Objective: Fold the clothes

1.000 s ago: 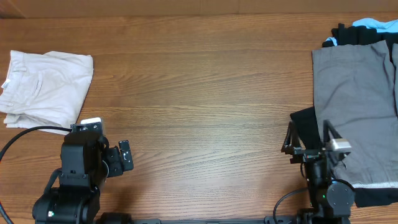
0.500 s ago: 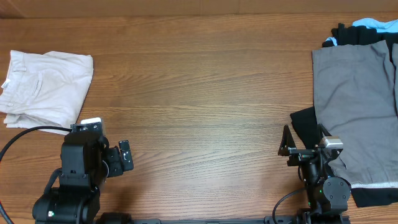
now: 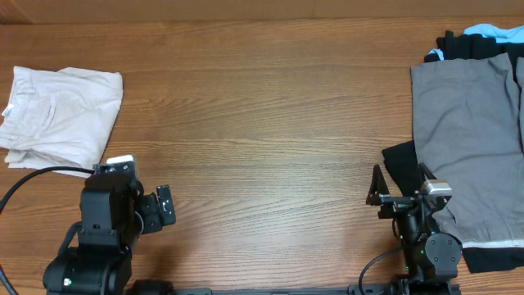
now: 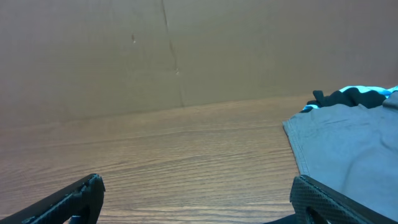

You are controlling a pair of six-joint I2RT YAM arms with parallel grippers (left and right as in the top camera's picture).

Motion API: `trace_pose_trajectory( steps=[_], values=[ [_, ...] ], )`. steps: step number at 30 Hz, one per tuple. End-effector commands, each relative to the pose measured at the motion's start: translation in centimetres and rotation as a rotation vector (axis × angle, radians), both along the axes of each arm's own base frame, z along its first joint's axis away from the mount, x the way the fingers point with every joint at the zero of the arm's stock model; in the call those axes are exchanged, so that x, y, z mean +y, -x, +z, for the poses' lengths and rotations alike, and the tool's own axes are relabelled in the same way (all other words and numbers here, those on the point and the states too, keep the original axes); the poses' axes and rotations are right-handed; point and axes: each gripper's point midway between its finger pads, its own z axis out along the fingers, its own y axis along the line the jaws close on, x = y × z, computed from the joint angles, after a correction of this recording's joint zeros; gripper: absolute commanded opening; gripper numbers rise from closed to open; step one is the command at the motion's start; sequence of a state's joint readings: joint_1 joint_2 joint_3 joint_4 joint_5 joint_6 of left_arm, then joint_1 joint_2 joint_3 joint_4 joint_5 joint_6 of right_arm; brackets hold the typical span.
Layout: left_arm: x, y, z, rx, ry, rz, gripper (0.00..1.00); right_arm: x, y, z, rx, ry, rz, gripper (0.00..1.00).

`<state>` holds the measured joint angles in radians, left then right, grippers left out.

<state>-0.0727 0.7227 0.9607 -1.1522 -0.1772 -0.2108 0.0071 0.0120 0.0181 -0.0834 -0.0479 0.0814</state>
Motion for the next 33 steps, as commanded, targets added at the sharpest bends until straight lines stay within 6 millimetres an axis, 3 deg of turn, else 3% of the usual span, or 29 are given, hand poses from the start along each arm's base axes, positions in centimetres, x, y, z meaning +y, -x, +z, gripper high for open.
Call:
trace_pose_trajectory(
  steps=[1, 3, 9, 12, 15, 20, 24, 26, 29, 33],
  values=[
    [0.5, 0.6, -0.8, -0.019, -0.027, 0.011, 1.0, 0.1, 0.0, -0.3, 0.001, 0.003, 0.002, 1.0],
    [0.5, 0.5, -1.8, -0.08, -0.025, 0.009, 1.0, 0.1, 0.0, -0.3, 0.001, 0.003, 0.003, 1.0],
    [-0.1, -2.5, -4.9, -0.434, 0.016, 0.0, 1.0, 0.1, 0.0, -0.3, 0.002, 0.003, 0.003, 1.0],
    [-0.1, -3.2, -5.5, -0.568, 0.026, 0.001, 1.0, 0.1, 0.0, -0.3, 0.002, 0.003, 0.003, 1.0],
    [-0.2, -3.8, -5.2, -0.672, 0.0, -0.021, 1.0, 0.1, 0.0, -0.3, 0.001, 0.003, 0.003, 1.0],
    [-0.3, -4.8, -2.3, -0.942, -0.046, -0.047, 1.0, 0.1, 0.0, -0.3, 0.002, 0.003, 0.003, 1.0],
    [-0.9, -5.0, -2.1, -0.963, -0.031, -0.078, 1.0, 0.1, 0.0, -0.3, 0.001, 0.003, 0.003, 1.0],
    [-1.5, -5.0, -2.8, -0.936, -0.017, -0.113, 1.0, 0.1, 0.0, -0.3, 0.002, 0.003, 0.003, 1.0],
    [-2.7, -5.0, -5.5, -0.826, 0.016, -0.182, 1.0, 0.1, 0.0, -0.3, 0.001, 0.003, 0.003, 1.0],
    [-2.9, -5.0, -5.4, -0.828, 0.022, -0.193, 1.0, 0.1, 0.0, -0.3, 0.002, 0.003, 0.003, 1.0]
  ],
)
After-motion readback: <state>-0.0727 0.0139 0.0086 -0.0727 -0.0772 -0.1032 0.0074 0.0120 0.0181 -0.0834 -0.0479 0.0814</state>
